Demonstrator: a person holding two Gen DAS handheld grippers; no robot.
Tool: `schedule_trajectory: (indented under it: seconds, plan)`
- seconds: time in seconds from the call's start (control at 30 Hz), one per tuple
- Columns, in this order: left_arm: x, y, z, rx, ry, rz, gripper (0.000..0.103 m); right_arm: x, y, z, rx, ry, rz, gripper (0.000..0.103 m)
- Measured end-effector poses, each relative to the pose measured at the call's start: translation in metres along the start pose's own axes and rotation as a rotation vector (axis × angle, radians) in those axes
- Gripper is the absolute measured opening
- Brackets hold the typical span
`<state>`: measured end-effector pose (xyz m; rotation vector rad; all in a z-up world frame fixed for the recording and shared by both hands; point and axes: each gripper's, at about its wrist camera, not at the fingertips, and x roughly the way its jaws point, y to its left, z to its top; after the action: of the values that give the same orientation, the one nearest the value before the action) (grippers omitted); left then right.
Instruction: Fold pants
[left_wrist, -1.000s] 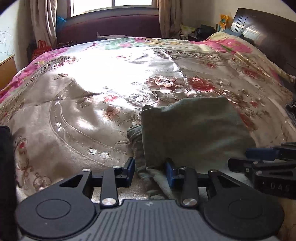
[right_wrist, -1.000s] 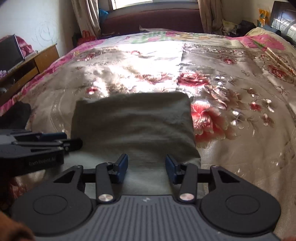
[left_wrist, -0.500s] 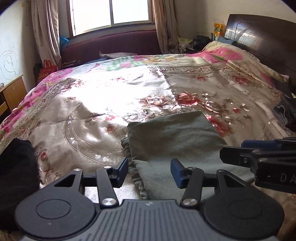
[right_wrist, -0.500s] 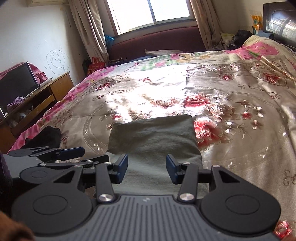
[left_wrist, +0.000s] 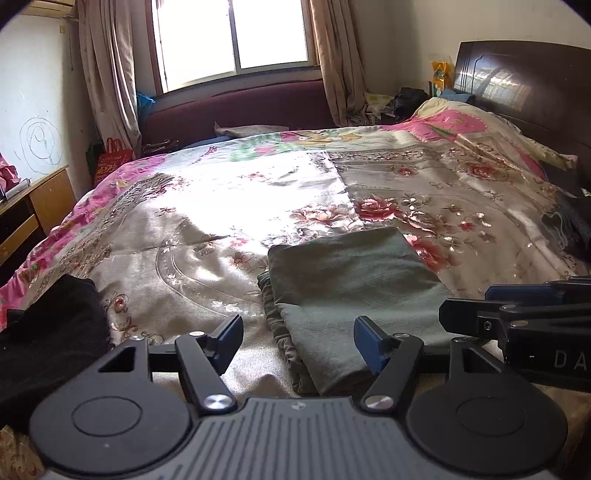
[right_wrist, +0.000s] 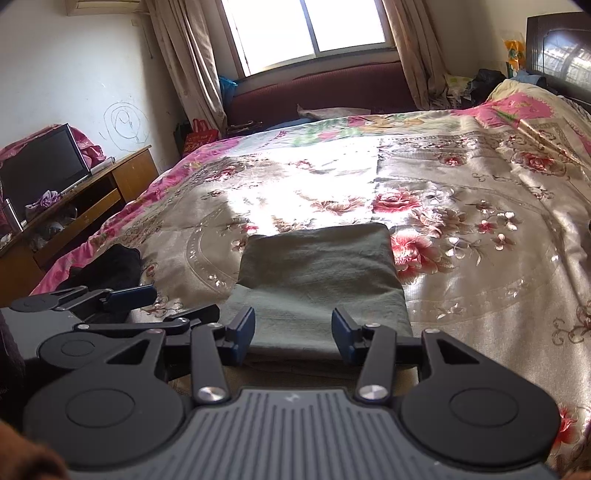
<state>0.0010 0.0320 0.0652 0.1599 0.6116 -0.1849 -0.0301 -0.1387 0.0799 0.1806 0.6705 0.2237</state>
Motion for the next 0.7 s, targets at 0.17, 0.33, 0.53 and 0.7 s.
schedule_trajectory:
  seconds: [0.17, 0.33, 0.53, 0.7]
  plan:
    - [-0.006, -0.002, -0.008, -0.009, -0.008, 0.016, 0.098, -0.007, -0.004, -0.010, 0.015, 0.005, -0.004, 0.047]
    - [-0.006, -0.006, -0.019, -0.011, 0.006, 0.019, 0.103, -0.009, -0.007, -0.022, 0.030, 0.021, -0.011, 0.047]
    - [-0.001, -0.012, -0.037, -0.007, 0.056, 0.023, 0.103, -0.006, -0.012, -0.040, 0.048, 0.060, -0.024, 0.047]
    - [0.005, -0.013, -0.050, -0.012, 0.097, 0.033, 0.103, -0.003, -0.016, -0.051, 0.062, 0.088, -0.033, 0.047]
